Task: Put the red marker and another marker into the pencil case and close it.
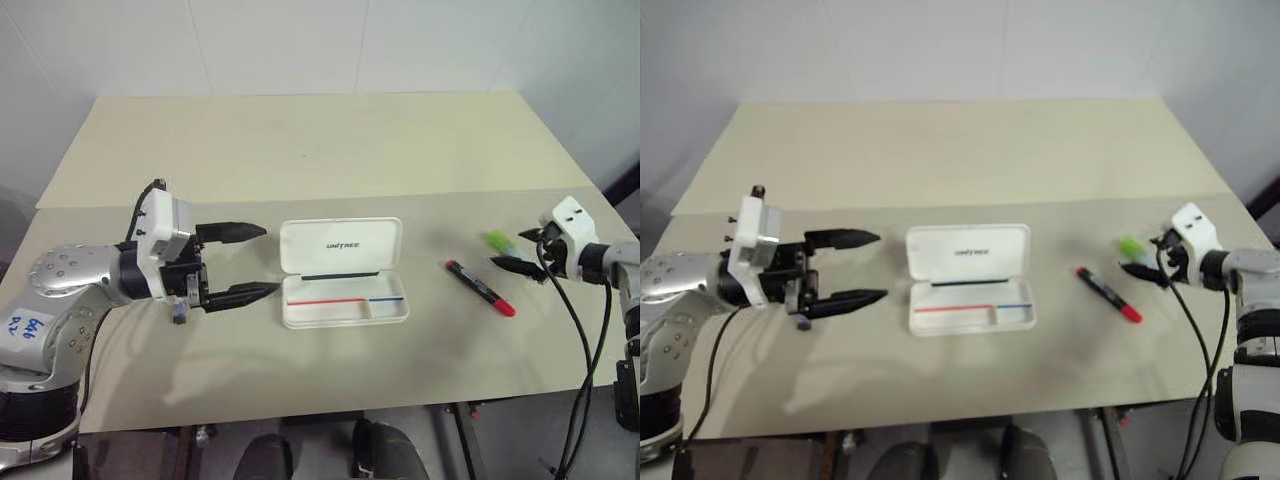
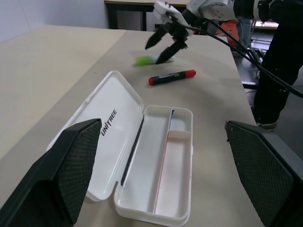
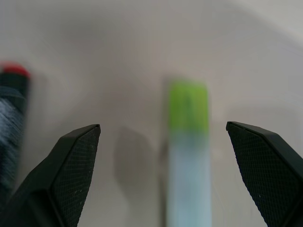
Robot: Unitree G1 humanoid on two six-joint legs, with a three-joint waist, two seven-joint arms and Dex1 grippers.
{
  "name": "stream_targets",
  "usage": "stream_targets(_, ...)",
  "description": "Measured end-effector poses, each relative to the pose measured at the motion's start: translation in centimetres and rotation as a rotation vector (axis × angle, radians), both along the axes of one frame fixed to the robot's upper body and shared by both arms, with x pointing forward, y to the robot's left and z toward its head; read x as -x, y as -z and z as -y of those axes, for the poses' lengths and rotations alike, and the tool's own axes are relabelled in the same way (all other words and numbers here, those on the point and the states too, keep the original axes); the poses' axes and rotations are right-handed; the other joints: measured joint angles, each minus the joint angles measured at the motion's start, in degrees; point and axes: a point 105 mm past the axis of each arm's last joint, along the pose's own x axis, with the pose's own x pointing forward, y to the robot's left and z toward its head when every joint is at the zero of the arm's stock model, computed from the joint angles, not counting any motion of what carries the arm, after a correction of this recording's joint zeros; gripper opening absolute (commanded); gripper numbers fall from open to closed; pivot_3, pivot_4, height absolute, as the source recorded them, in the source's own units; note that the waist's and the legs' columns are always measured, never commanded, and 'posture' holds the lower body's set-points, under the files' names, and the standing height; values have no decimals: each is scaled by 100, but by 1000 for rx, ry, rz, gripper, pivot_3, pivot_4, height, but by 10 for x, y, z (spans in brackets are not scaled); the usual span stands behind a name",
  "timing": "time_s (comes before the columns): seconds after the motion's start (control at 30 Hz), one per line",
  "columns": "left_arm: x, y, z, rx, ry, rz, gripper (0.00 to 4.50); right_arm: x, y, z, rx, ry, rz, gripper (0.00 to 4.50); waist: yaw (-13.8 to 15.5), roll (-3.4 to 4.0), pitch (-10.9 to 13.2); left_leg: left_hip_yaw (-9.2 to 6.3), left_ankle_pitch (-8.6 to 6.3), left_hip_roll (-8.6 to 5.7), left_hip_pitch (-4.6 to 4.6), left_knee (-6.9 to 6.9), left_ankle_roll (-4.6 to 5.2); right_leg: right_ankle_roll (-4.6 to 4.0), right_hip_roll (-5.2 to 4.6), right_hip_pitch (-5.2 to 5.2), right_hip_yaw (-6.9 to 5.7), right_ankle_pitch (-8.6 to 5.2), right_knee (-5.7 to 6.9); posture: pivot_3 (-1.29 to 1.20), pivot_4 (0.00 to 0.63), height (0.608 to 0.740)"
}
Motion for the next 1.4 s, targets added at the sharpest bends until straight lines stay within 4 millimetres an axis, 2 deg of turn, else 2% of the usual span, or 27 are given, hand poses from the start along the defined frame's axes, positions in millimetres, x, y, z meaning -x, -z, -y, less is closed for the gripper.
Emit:
stream_targets(0.17,2,-5,-3,-30,20,26,4477,3,9,9,5,49,-19,4500,-34,4,2,0,2,0,3,-9,-4,0,2,-1,1,0,-3,0,150,740)
stream_targets(0.37,3,-9,-4,-48,31,45,4477,6,11,10,-20,51,-27,4500,-5,4,2,-1,4,1,2,-8,-7,0,2,0,3,0,-3,0,150,740)
stream_targets(0.5,3,-8,-5,-47,30,40,4477,11,10,4,-81,-8,-26,4500,-11,6,4,-1,5,1,3,-10,-8,0,2,0,3,0,-4,0,150,740)
stream_targets(0.77,5,-1,-8,-42,14,17,4477,26,-11,-21,-156,-225,86,4500,21,6,4,-9,5,1,2,-13,-8,0,2,0,1,0,-4,0,150,740)
stream_targets(0.93,5,0,-8,-41,14,16,4477,49,5,-41,-224,-328,-26,4500,16,6,3,-6,4,1,3,-12,-8,0,2,1,2,0,-3,0,150,740)
stream_targets(1.07,5,0,-9,-40,16,17,4477,60,12,-54,-235,-367,-92,4500,13,6,3,-4,5,1,5,-11,-8,0,3,1,3,0,-2,0,150,740)
stream_targets(1.33,5,0,-9,-39,17,25,4477,53,31,-57,-169,-295,-114,4500,5,-3,-2,-2,6,1,8,-10,-10,0,4,1,4,0,-2,0,150,740)
stream_targets(1.4,4,1,-10,-38,11,20,4500,48,34,-58,-151,-278,-93,3839,0,-24,-15,-1,6,1,8,-8,-10,0,4,2,5,0,-1,0,150,740)
